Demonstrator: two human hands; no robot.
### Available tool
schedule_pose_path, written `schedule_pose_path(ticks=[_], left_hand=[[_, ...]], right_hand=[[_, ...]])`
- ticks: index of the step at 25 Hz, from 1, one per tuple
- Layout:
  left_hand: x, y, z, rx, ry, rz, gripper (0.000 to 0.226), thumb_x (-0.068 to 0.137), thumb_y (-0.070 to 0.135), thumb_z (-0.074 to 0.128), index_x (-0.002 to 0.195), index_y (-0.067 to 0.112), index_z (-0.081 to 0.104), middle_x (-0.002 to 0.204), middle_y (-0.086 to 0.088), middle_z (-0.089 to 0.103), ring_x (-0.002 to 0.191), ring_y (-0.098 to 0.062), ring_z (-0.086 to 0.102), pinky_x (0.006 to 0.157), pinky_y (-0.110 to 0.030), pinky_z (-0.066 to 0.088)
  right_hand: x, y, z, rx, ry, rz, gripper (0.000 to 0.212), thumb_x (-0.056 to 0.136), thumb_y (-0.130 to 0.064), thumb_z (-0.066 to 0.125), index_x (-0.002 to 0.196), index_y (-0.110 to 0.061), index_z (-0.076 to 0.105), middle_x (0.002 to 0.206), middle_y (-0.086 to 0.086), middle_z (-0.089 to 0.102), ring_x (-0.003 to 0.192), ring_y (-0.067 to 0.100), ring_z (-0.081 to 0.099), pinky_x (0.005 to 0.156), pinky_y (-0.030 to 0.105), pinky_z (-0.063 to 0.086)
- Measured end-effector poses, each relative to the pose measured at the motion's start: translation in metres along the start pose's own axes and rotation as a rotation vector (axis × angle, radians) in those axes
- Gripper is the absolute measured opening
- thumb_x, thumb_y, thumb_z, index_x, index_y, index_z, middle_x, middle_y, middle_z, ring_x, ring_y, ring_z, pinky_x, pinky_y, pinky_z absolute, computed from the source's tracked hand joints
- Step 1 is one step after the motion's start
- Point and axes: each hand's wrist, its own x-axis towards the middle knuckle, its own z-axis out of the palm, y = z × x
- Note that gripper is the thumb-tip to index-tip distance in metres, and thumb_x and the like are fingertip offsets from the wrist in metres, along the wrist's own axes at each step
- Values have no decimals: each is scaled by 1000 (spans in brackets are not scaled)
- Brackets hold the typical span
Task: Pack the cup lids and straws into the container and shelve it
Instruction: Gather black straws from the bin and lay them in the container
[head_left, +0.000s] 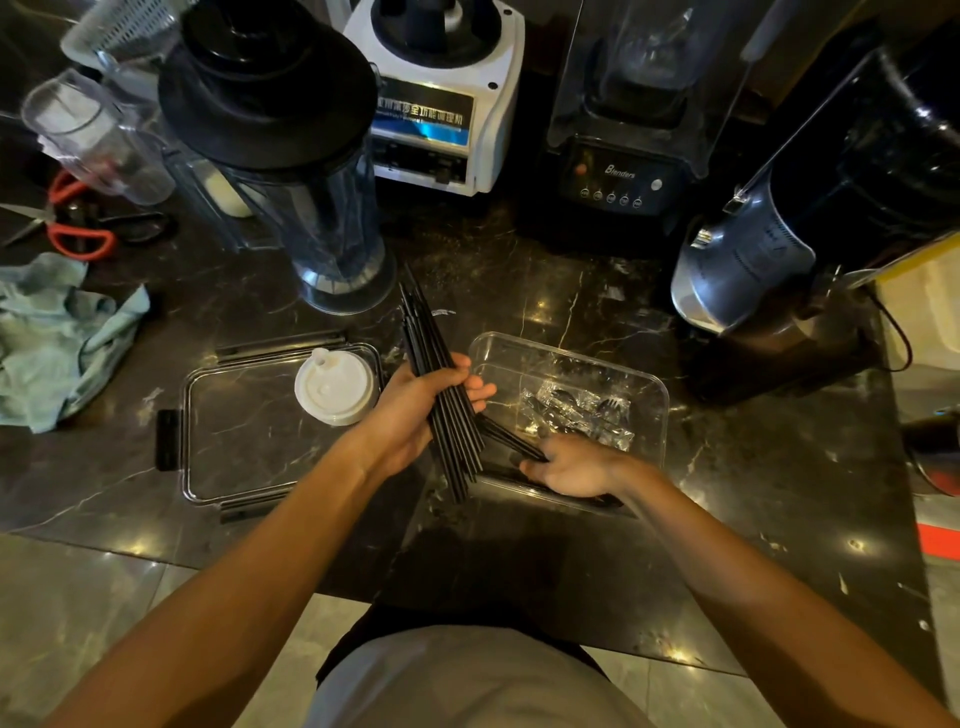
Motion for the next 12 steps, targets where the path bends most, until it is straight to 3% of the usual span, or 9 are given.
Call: schedule_pose_path(ticks=[5, 8, 10, 12], left_hand=[[2, -6, 1, -18, 28, 32, 17, 99, -1, 56, 115, 2, 59, 90, -18, 71, 101, -33, 75, 103, -47, 55], [2, -6, -1, -30, 14, 30, 17, 99, 0, 56, 116, 2, 60, 91, -18, 72, 105, -34, 74, 100, -45, 57], [2, -6, -2, -41, 7, 29, 17, 99, 0, 56, 116, 1, 60, 92, -18, 73, 105, -34, 74, 98, -44, 58], [0, -5, -2, -52, 2, 22, 18, 100, -1, 55, 117, 1, 60, 93, -19, 73, 106, -34, 74, 97, -44, 59]], right_hand=[[1, -7, -1, -10, -55, 17, 43, 108, -47, 44, 105, -9, 64, 92, 4, 60, 82, 17, 55, 67, 33, 41], [-4, -11, -2, 1, -69, -16, 44, 109, -45, 43, 114, -7, 65, 93, 1, 62, 86, 18, 57, 71, 32, 42], [-6, -10, -2, 37, -94, -52, 39, 110, -42, 43, 121, -11, 64, 97, -2, 63, 94, 17, 59, 75, 30, 45], [-10, -4, 0, 47, -92, -67, 39, 108, -46, 45, 128, -17, 63, 111, -1, 66, 106, 19, 61, 90, 33, 50]])
